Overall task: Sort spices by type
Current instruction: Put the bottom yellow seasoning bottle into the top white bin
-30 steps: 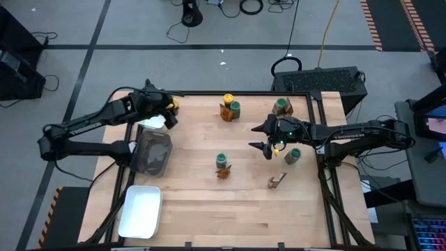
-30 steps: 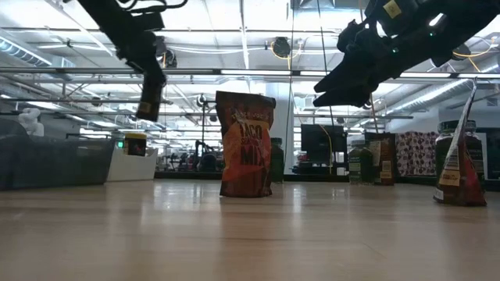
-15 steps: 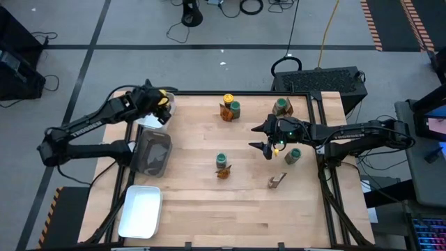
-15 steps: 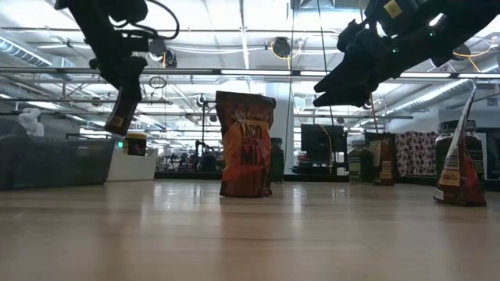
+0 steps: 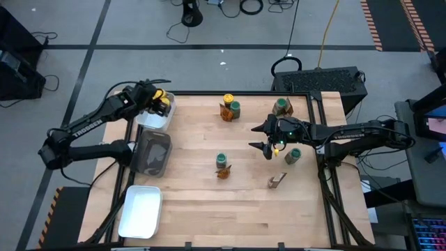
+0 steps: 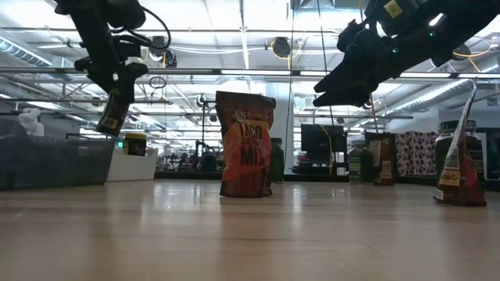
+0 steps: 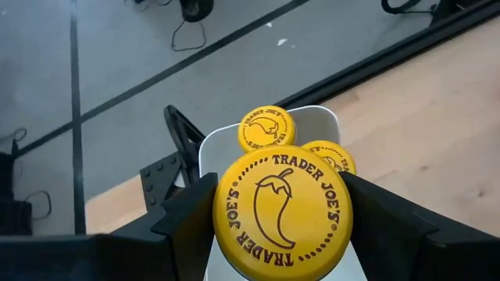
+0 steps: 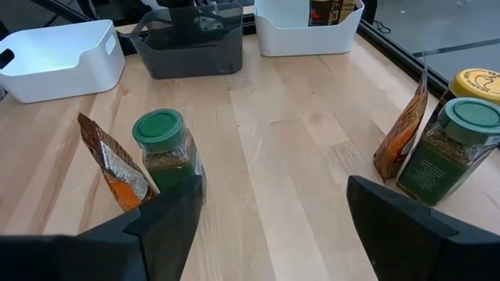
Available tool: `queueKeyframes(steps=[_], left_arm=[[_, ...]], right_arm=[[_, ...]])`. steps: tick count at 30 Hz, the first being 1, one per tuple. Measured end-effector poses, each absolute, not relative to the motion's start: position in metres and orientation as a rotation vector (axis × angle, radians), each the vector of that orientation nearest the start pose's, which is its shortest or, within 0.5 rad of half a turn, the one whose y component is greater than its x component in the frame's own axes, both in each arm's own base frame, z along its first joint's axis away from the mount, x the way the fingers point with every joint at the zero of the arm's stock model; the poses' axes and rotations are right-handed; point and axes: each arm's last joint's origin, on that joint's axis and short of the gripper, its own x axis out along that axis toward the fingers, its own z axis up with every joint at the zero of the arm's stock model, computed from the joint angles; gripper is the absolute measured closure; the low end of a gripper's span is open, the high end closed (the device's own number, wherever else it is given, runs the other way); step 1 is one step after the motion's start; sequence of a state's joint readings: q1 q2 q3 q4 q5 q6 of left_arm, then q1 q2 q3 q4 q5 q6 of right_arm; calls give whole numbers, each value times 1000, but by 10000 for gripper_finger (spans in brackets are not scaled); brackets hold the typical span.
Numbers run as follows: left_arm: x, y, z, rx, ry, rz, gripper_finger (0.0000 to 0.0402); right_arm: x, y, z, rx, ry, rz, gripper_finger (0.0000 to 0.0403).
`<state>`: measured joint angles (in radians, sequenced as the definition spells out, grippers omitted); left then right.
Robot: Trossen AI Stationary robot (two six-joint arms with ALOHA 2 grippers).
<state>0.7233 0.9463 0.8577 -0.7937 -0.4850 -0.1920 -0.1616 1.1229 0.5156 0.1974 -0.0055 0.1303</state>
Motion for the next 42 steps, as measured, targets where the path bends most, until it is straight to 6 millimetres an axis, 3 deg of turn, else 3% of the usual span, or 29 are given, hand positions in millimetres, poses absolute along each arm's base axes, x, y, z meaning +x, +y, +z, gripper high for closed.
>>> queueKeyframes(steps=[8, 25, 42], left_arm=[[125, 136, 273, -357, 818, 1278, 152], [117, 150, 210, -437, 755, 1379, 152], [117, 151, 204, -415, 736, 1366, 152]], right_arm=[[227, -37, 212, 155, 399, -179, 103], [227, -37, 212, 155, 399, -179, 103], [227, -37, 212, 159, 399, -180, 103]])
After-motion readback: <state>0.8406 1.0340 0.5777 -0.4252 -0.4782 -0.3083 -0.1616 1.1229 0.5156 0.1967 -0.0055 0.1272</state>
